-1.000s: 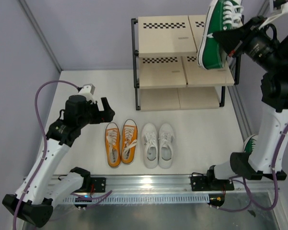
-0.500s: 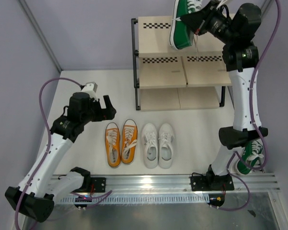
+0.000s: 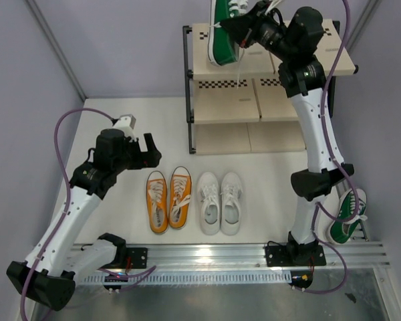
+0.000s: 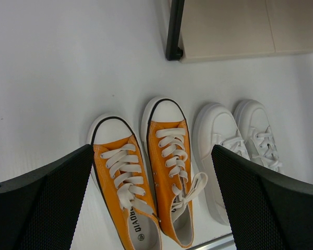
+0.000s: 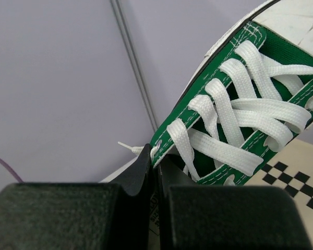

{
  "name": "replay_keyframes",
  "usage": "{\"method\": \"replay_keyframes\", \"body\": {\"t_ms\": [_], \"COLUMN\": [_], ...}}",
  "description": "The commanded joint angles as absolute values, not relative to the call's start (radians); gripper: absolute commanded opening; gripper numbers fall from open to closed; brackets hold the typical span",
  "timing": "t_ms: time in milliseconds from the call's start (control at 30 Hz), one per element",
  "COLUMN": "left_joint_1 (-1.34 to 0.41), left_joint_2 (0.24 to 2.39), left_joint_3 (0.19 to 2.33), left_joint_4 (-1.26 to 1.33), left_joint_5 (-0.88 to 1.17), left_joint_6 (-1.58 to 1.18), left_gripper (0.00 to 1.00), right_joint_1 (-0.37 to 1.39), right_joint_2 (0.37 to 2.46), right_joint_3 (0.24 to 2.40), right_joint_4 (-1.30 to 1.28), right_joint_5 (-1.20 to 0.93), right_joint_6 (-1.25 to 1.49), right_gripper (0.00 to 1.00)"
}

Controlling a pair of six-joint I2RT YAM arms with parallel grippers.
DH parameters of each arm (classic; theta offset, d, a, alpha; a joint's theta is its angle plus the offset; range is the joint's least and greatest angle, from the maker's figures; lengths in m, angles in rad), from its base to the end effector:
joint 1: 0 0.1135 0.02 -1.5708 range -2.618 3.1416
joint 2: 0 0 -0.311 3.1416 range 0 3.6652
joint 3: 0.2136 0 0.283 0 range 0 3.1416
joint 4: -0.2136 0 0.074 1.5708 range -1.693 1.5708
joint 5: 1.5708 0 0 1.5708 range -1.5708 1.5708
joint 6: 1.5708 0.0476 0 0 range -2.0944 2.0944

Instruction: Place and organize the shoes onto the shoe shelf

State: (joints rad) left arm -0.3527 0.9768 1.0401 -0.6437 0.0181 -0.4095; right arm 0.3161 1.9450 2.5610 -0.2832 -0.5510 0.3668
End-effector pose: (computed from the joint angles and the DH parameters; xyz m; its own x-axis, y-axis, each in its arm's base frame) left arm 0.2060 -0.0768 0.3819 -0.6152 -0.1977 -0.7632 0.1250 0.9313 -0.3421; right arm 0.4038 0.1583 0.6492 0.0262 0.3301 -0.9436 -0.7976 0.5759 0.1793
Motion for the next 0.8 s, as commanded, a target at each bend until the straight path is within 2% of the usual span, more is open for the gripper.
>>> {"method": "replay_keyframes", "body": {"t_ms": [0,300,667,700,767], "left_joint_1": [-0.356,-0.356,-0.357,-0.356,-0.356], "left_joint_2": [0.957,0.966,0.965,0.966,0.969], "left_joint_3": [1.060,1.048,1.031,1.031,1.031], "left_joint_4": [-0.617,-0.603,-0.600,-0.598,-0.595], "left_joint_5": [0.008,0.015,0.009,0.011,0.014], "left_joint_6": [-0.390,-0.403,-0.405,-0.403,-0.403], "left_gripper": [0.99,0.99,0.99,0.99,0.99], "right_joint_1": [0.311,0.359,0.383,0.383,0.383], "right_joint_2": [1.930,1.956,2.011,2.017,2.028], "right_joint_3": [2.595,2.589,2.586,2.586,2.586], "right_joint_4": [-0.212,-0.305,-0.414,-0.419,-0.425], "right_joint_5": [-0.479,-0.466,-0.336,-0.330,-0.340], "right_joint_6": [0.304,0.229,0.121,0.117,0.109], "right_gripper": [0.03,0.03,0.03,0.04,0.14]}}
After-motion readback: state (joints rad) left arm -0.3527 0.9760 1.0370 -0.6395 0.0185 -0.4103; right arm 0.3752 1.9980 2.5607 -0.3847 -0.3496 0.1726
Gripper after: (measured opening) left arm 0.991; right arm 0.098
